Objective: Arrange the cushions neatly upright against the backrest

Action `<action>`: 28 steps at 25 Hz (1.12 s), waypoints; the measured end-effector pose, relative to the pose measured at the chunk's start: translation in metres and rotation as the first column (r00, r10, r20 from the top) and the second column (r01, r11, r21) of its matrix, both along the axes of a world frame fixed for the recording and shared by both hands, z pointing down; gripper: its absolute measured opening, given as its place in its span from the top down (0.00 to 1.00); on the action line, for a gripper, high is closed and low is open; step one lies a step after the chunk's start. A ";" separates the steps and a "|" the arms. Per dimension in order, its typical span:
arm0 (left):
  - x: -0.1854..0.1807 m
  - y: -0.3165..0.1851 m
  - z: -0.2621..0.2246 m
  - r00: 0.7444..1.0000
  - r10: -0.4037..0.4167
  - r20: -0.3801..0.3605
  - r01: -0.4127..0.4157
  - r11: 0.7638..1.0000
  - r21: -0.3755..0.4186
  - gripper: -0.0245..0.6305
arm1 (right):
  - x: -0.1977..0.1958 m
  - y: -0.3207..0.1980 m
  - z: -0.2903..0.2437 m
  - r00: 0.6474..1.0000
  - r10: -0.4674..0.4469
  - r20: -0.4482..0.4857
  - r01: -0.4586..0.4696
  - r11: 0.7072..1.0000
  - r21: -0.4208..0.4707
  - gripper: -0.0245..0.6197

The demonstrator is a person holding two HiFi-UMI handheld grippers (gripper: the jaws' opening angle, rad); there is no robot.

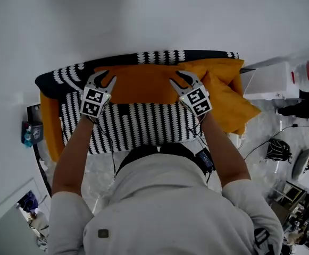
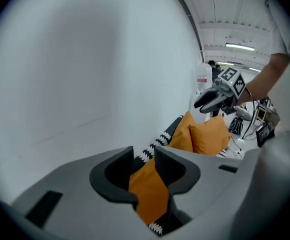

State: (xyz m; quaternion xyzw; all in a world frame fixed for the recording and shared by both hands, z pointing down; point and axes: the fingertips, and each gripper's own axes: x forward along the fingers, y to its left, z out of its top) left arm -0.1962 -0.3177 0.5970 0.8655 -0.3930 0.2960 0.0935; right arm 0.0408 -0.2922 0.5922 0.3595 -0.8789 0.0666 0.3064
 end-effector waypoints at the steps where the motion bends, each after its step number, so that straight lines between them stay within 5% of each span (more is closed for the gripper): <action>1: 0.002 0.002 -0.010 1.000 -0.009 -0.018 0.010 1.000 0.015 0.76 | 0.000 0.000 -0.013 1.000 0.015 0.022 -0.015 1.000 0.022 0.73; 16: -0.001 0.052 -0.113 0.967 -0.094 -0.239 0.139 0.973 0.182 0.92 | -0.035 0.042 -0.123 0.984 0.000 0.180 -0.039 0.976 0.213 0.89; 28: 0.020 0.064 -0.130 0.967 -0.020 -0.255 0.079 0.971 0.224 0.95 | -0.032 0.046 -0.151 0.972 0.026 0.234 -0.084 0.967 0.242 0.92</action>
